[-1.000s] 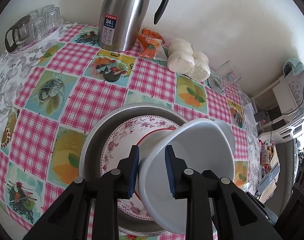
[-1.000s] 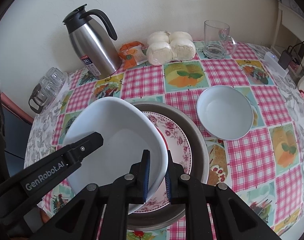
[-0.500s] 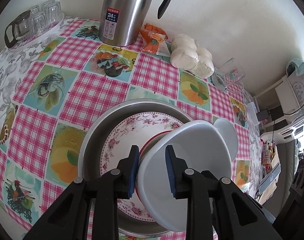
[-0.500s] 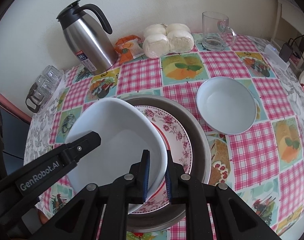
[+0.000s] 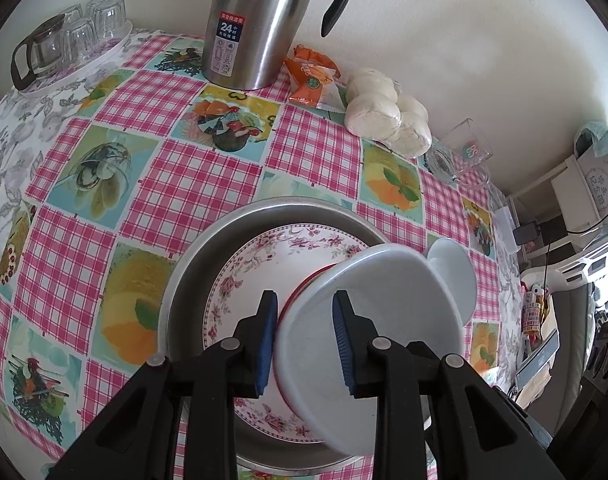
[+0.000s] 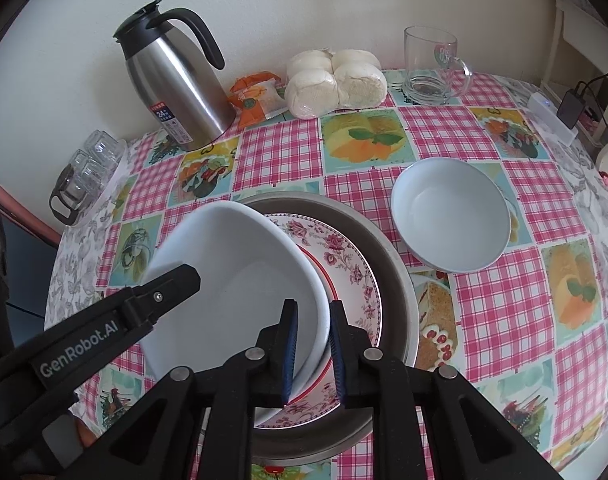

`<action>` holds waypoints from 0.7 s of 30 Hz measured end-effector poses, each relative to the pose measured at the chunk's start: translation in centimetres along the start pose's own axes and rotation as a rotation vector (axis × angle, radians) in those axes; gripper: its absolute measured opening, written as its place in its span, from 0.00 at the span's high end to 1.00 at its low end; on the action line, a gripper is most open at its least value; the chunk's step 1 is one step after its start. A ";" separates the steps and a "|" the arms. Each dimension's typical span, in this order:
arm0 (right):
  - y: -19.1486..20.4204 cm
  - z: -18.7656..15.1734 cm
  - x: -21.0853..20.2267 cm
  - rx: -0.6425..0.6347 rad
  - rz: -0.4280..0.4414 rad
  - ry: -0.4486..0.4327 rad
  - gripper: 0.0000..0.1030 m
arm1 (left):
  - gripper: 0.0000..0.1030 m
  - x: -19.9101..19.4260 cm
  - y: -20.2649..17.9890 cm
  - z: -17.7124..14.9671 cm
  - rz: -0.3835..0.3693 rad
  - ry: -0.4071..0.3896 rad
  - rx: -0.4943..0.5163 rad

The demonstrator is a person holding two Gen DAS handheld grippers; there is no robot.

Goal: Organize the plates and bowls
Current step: 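Lower the white square bowl into the red-rimmed bowl with both tools, then open both tools to release the white square bowl rim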

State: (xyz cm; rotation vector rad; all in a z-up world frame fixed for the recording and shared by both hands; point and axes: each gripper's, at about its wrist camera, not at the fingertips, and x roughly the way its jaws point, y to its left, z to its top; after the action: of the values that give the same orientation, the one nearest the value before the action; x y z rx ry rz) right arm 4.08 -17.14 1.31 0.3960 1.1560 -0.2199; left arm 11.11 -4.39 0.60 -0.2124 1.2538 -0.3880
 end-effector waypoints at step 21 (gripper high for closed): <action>-1.7 0.6 -1.1 0.073 0.026 -0.028 0.80 | 0.71 -2.6 -0.6 0.2 -0.050 -0.068 0.016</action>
State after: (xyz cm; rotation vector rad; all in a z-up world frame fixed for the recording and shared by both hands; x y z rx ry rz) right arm 3.49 -19.00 2.17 0.4710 1.1169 -0.2452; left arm 10.47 -3.93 3.17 -0.2421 1.1795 -0.4304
